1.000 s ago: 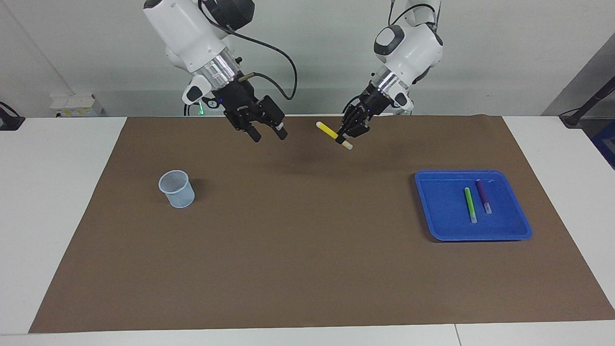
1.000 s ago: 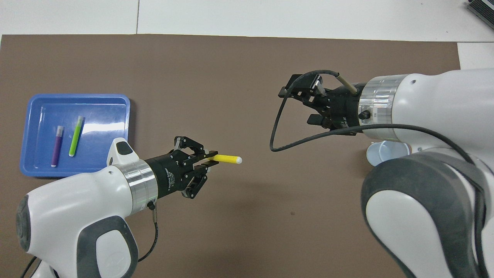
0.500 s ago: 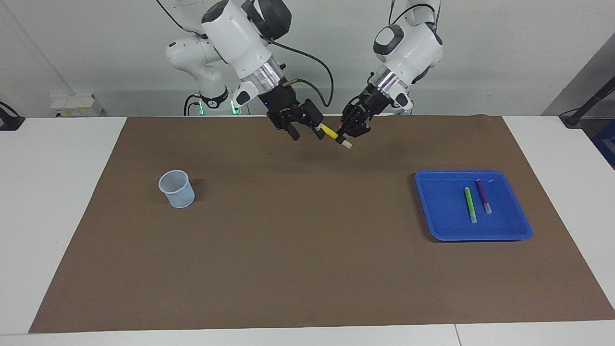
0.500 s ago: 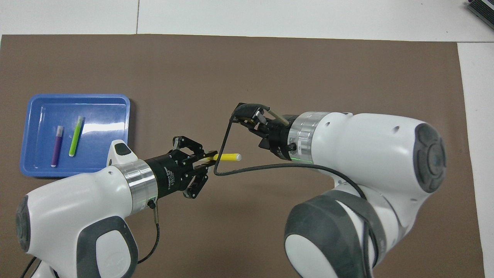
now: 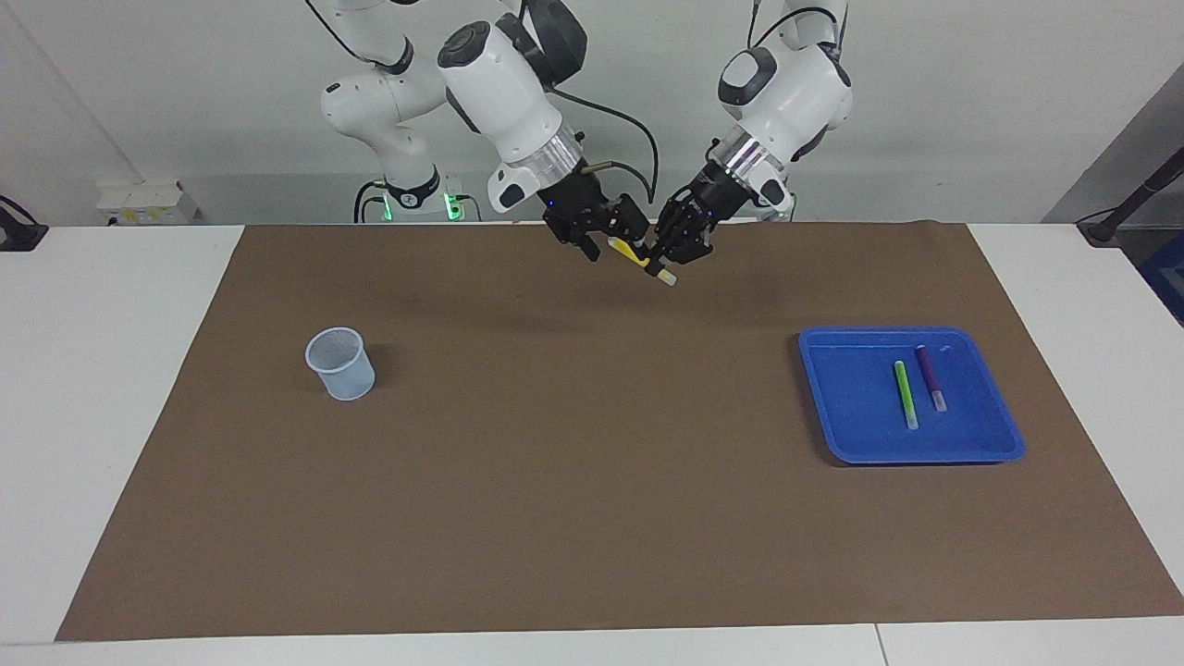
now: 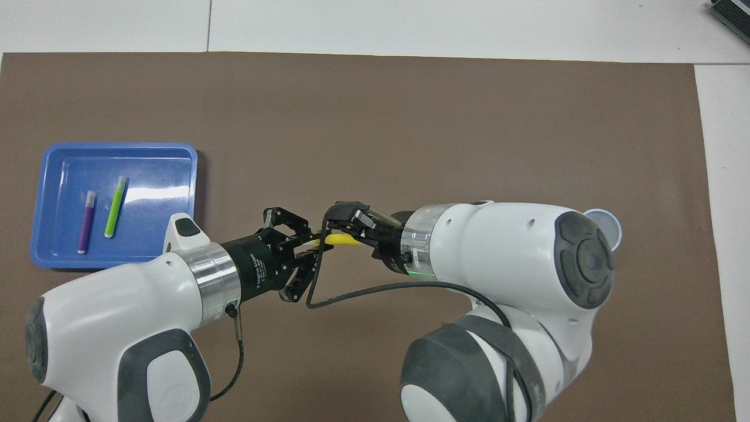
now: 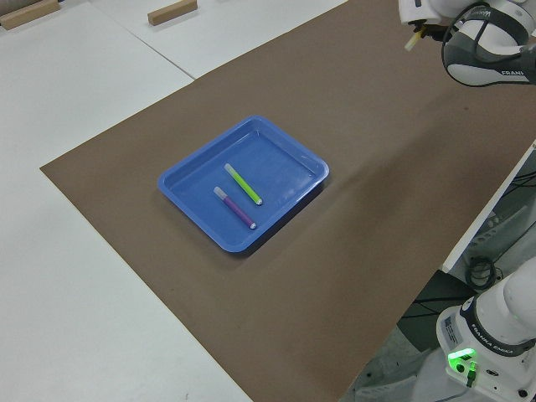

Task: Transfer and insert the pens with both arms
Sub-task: 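Close the right gripper on the yellow pen's free end, then open the left gripper and pull the pen away with the right gripper, then lower the yellow pen into the clear cup with the right gripper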

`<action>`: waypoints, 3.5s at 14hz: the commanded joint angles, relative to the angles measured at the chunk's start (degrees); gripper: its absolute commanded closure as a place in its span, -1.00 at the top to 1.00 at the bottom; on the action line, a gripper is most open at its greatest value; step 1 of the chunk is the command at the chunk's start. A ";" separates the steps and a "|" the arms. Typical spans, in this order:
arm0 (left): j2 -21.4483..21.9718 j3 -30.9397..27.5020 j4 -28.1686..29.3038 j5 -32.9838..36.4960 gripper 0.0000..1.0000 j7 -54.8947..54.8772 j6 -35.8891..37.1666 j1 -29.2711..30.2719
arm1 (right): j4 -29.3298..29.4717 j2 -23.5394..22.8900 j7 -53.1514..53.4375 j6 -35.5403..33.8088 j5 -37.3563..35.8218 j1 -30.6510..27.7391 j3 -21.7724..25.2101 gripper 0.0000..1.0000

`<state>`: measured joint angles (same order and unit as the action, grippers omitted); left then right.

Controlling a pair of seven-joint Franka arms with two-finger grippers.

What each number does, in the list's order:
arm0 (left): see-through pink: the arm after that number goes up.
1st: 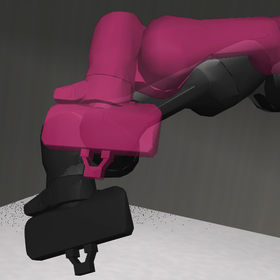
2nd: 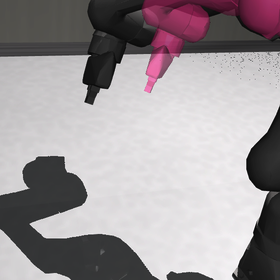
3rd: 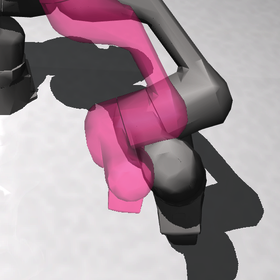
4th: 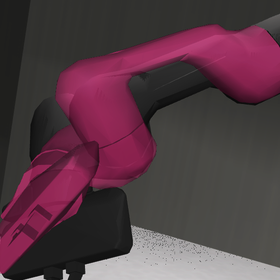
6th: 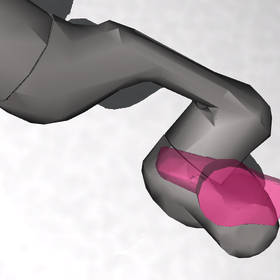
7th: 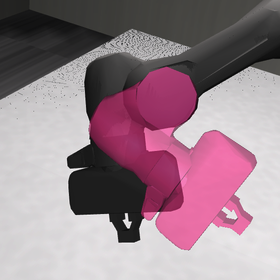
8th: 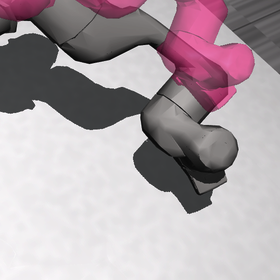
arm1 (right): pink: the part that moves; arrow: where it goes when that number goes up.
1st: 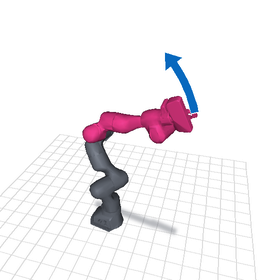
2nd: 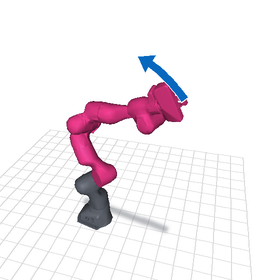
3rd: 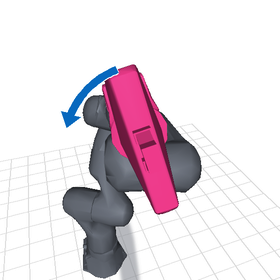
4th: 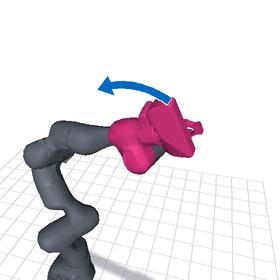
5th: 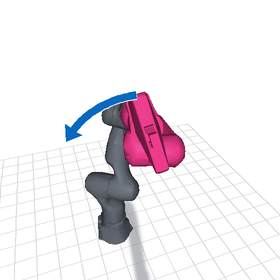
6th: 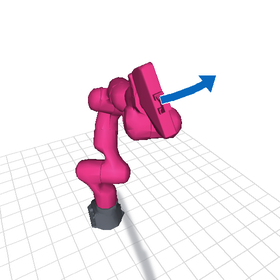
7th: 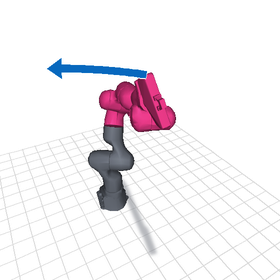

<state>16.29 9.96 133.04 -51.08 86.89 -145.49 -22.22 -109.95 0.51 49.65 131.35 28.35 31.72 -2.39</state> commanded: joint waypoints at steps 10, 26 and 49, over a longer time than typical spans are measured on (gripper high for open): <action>1.64 -0.64 1.61 -1.12 -1.00 1.44 -1.37 -1.60 | -0.79 1.34 -0.61 -0.48 1.89 0.18 0.11 -0.31; 2.52 0.42 1.70 -0.95 -0.03 -1.97 -1.64 -1.51 | -0.09 1.34 -0.70 -0.13 7.07 -0.52 0.55 -1.00; 6.74 -0.02 0.47 31.64 0.17 -78.42 37.56 28.98 | 8.87 1.51 -53.38 -31.75 -25.95 -18.61 1.25 -1.00</action>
<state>21.98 9.47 134.29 -23.67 14.88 -110.01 3.59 -103.25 1.64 4.33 103.65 5.79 16.34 -0.84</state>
